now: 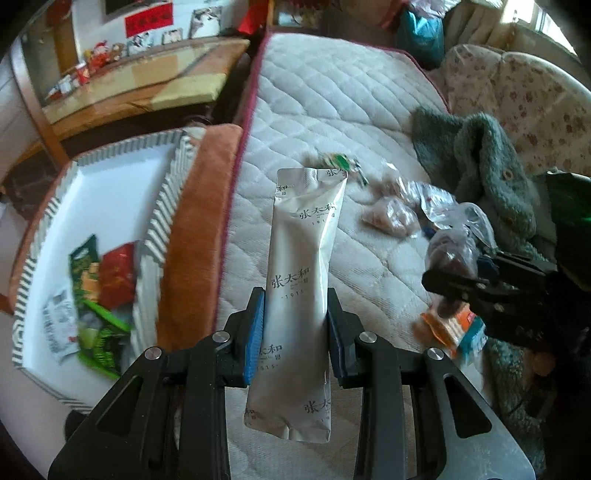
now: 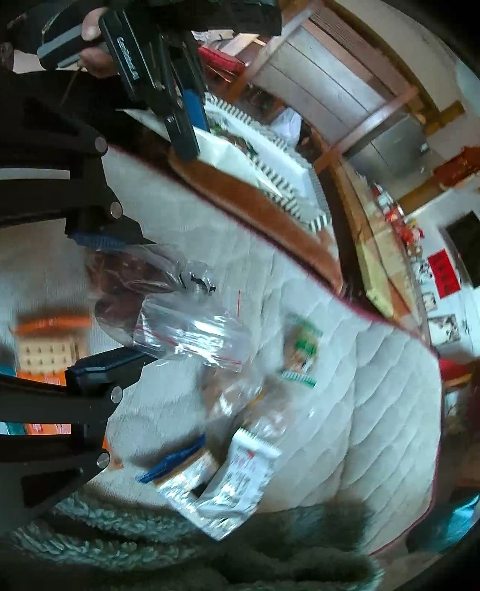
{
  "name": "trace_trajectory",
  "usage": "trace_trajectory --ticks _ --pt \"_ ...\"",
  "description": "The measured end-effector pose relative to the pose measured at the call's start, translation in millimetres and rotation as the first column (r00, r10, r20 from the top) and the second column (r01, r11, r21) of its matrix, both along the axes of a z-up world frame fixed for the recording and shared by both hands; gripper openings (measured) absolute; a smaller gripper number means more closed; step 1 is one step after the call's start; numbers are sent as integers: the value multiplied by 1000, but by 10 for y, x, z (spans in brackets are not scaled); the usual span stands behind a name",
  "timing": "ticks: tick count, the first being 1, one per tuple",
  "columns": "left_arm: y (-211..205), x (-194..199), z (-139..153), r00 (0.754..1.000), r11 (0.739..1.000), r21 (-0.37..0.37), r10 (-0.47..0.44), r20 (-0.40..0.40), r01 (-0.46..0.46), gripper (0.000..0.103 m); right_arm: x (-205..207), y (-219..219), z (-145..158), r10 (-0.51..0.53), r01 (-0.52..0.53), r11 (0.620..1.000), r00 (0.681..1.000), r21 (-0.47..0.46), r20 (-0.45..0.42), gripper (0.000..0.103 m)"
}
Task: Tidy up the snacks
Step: 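Carry both items over the white tray and lower them in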
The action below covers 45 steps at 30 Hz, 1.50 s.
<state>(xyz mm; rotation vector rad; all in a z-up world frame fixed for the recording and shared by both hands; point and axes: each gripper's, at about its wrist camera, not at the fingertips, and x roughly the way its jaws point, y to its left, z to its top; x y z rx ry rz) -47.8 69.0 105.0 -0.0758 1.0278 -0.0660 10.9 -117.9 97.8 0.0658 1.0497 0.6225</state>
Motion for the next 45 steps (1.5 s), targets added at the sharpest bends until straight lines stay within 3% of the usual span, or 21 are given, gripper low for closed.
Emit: trace_trajectory --ticks 15,29,45 --pt "587 -226 239 985 988 20 152 77 -154 30 -136 749 424 159 -157 987 986 -38 58 44" --pt "1199 -335 275 951 956 19 288 109 -291 30 -131 1347 449 275 -270 960 960 -77 54 44" --pt "1784 -366 111 908 910 36 410 86 -414 30 -49 2065 419 396 -391 915 917 -99 38 44"
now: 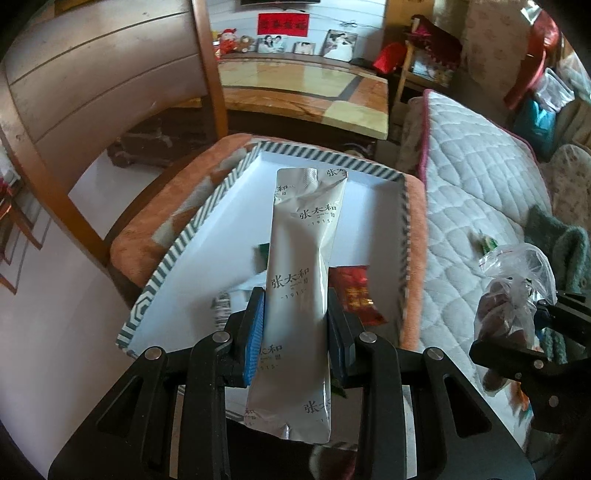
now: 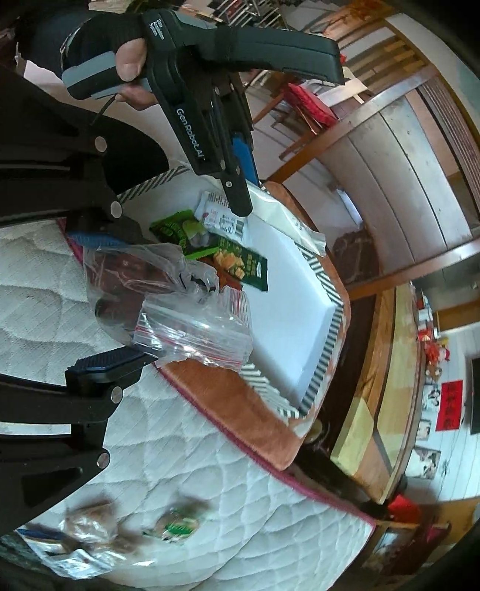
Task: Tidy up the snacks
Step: 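Carry both items over the white tray and lower them in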
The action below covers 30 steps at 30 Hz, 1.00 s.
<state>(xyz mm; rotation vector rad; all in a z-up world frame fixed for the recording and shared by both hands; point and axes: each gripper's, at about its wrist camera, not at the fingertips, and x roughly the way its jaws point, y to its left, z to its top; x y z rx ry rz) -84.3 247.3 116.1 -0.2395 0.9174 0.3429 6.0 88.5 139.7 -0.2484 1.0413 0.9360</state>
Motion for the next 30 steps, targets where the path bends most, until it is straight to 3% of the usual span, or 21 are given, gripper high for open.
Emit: trace_trajectory --ticks 15,30 --pt "255 124 -195 999 999 11 41 -34 -40 30 204 600 -121 76 -76 997 997 -19 -17 44" --pt "301 268 -341 997 999 13 51 -55 -50 30 537 944 -380 88 -90 991 996 -103 -16 45"
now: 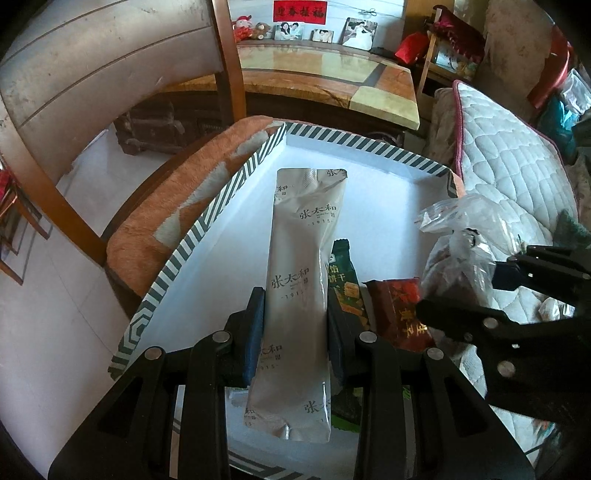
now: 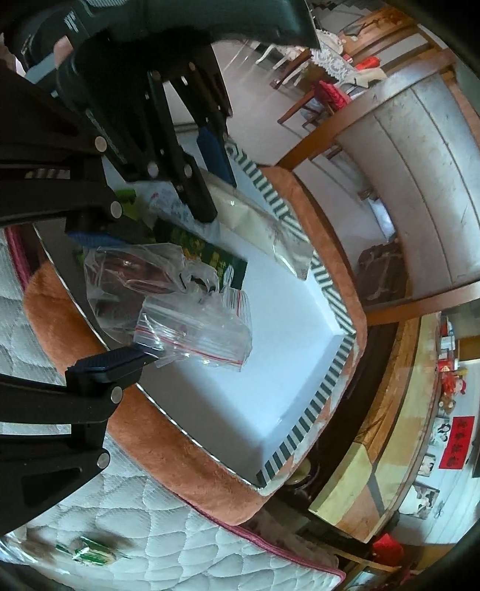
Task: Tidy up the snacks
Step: 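Carry both items over the white tray and lower them in, then open both grippers and return them to the mattress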
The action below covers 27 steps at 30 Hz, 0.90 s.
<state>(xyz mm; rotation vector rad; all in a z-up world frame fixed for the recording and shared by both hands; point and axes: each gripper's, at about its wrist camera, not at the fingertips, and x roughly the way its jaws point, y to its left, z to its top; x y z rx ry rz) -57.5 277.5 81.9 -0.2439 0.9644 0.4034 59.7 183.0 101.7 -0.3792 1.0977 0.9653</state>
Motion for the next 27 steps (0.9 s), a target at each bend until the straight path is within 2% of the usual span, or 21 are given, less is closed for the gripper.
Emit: trace_trajectory --ticks 11,17,24,27 --pt "47 68 -60 1000 1000 0 18 -9 -18 30 208 103 -258 -25 23 999 999 -38 -38 44" --pt "44 71 -62 1000 1000 9 30 -6 -30 33 185 29 -174 -46 47 999 996 21 -76 54" --pt "-22 -2 53 1000 999 45 29 12 -29 55 89 -178 10 -66 76 993 992 93 -108 55" --pt "-58 -59 144 999 998 59 35 26 -36 59 14 -317 74 -74 87 990 991 114 -110 55"
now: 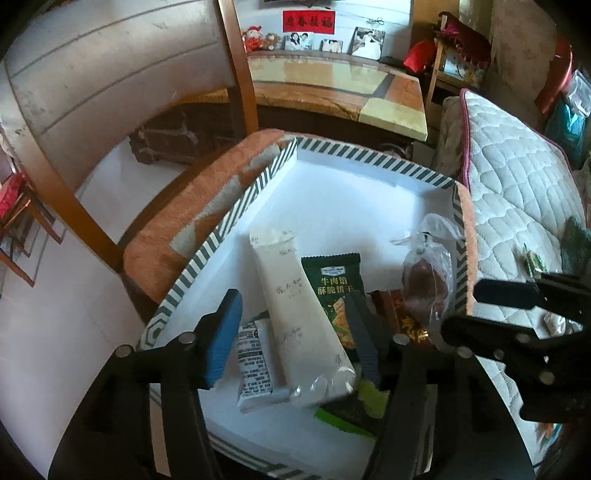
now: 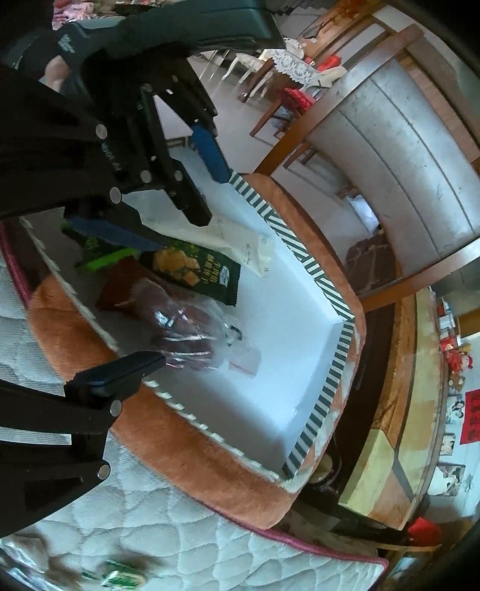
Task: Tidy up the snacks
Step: 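Open both grippers and return them to the mattress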
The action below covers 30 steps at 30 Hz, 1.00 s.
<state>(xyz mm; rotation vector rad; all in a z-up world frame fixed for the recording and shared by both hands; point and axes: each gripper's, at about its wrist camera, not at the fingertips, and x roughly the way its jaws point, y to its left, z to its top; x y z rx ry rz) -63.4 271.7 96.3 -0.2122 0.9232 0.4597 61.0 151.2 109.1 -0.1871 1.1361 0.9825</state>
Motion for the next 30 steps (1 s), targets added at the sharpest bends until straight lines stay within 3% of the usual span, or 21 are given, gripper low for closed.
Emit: trace_trajectory --ticks 6,16,23,30 --pt "-134 -69 177 1000 999 29 -17 22 16 59 -148 -320 142 -39 38 999 999 27 18 55" --pt "-616 -79 384 992 992 38 -119 50 117 63 -323 -966 233 -135 134 990 991 41 21 56" --pt "-1058 5 427 977 978 32 -208 44 206 63 -450 -1460 281 -213 212 977 976 28 46 56" --pt "-1582 145 352 950 950 13 -312 21 312 63 -547 -2017 324 -325 325 946 942 21 87 59"
